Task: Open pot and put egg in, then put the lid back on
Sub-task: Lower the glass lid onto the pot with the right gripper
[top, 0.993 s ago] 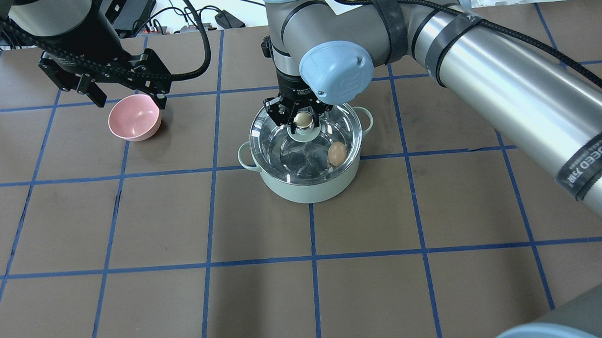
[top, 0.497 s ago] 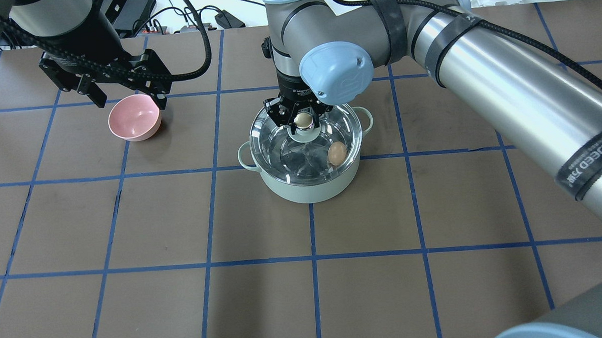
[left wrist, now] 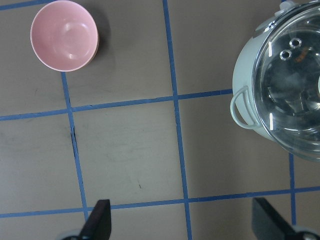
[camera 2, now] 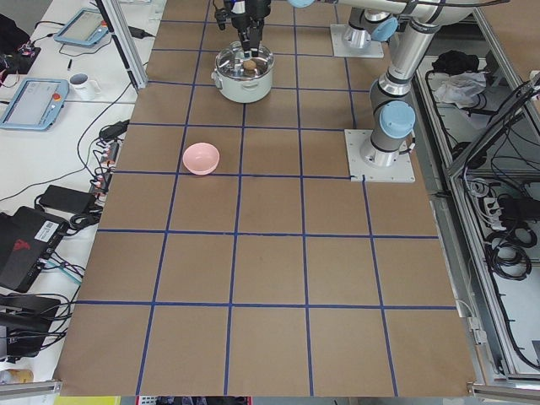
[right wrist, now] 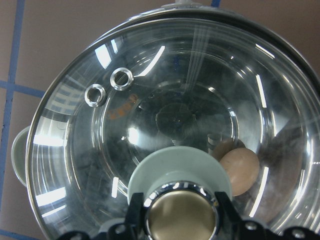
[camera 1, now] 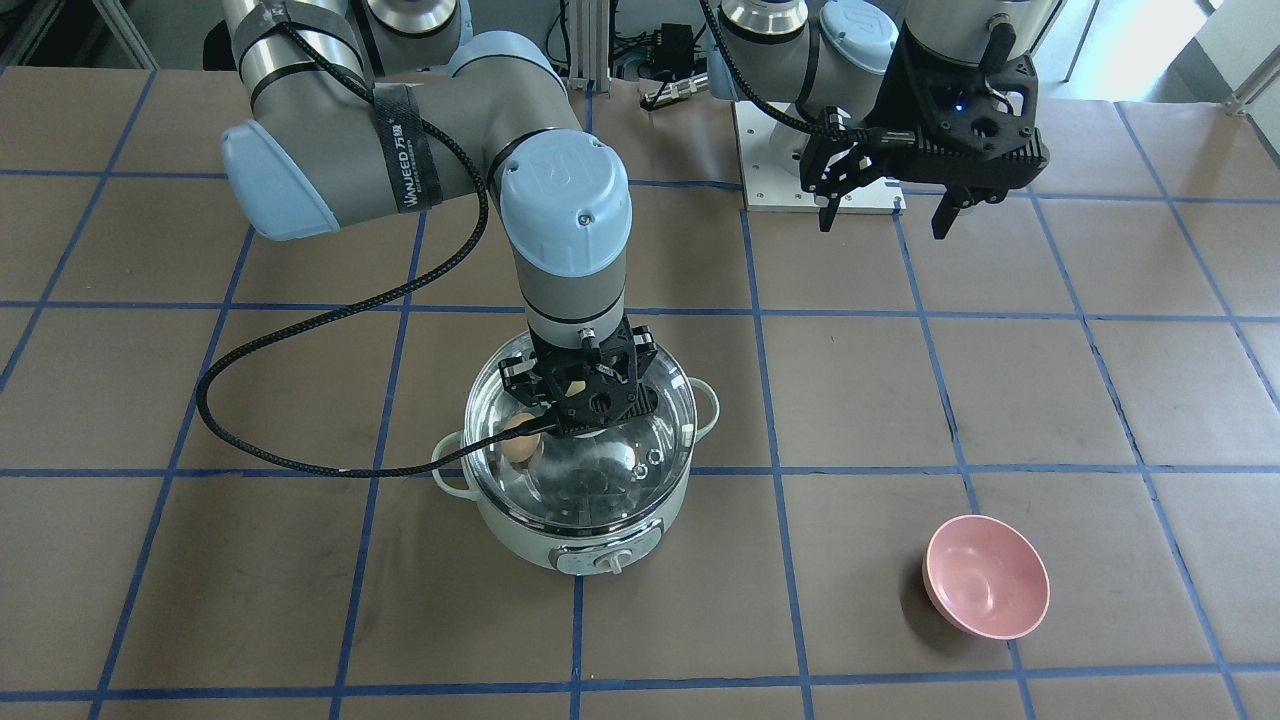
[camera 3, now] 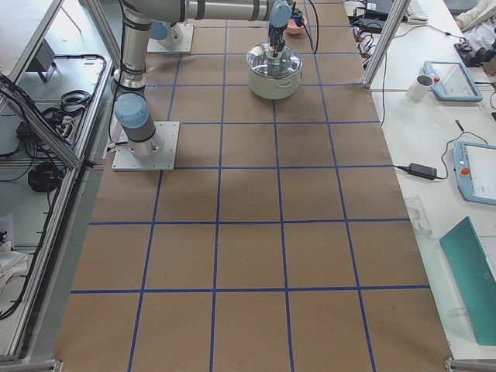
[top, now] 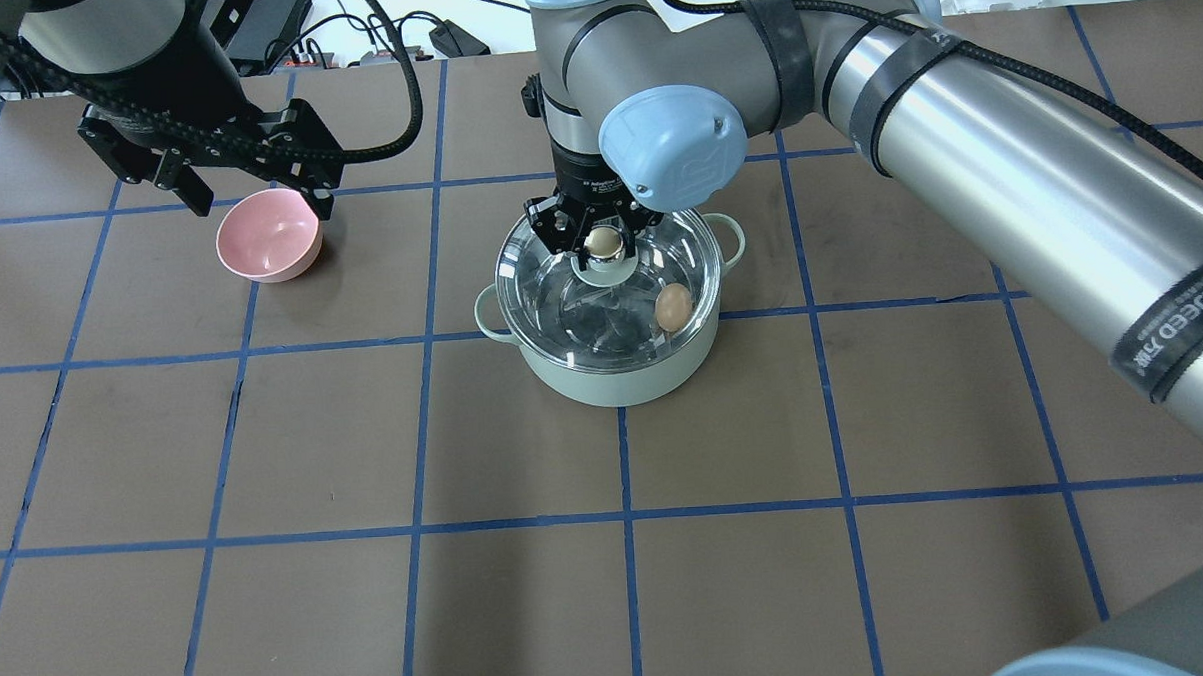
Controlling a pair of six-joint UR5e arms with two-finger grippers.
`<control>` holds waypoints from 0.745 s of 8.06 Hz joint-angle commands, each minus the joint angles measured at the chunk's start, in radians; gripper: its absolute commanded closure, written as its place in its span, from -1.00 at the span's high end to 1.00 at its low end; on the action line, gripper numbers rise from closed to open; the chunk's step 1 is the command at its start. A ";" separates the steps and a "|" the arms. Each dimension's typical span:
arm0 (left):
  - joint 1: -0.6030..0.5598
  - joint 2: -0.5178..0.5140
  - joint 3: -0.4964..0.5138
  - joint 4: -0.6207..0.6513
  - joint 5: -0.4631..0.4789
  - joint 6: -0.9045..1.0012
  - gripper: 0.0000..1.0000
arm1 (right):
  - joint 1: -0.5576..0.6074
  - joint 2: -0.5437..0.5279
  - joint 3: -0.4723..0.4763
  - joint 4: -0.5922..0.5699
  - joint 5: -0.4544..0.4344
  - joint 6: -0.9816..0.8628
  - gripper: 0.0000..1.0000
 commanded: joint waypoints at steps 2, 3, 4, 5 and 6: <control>0.000 0.000 -0.001 -0.002 0.001 0.000 1.00 | 0.000 0.000 0.012 -0.002 -0.002 -0.007 -0.66; 0.000 0.000 -0.001 -0.002 0.001 0.000 1.00 | 0.000 0.000 0.012 -0.003 -0.003 -0.007 -0.65; 0.000 0.000 -0.001 -0.002 0.001 0.000 1.00 | 0.000 0.002 0.013 -0.003 -0.002 -0.006 -0.65; 0.000 0.000 -0.001 -0.002 0.001 0.000 1.00 | 0.000 0.000 0.013 -0.003 -0.002 -0.006 -0.65; 0.000 0.000 -0.001 -0.002 0.001 0.000 1.00 | 0.000 0.000 0.013 -0.003 -0.002 -0.004 -0.57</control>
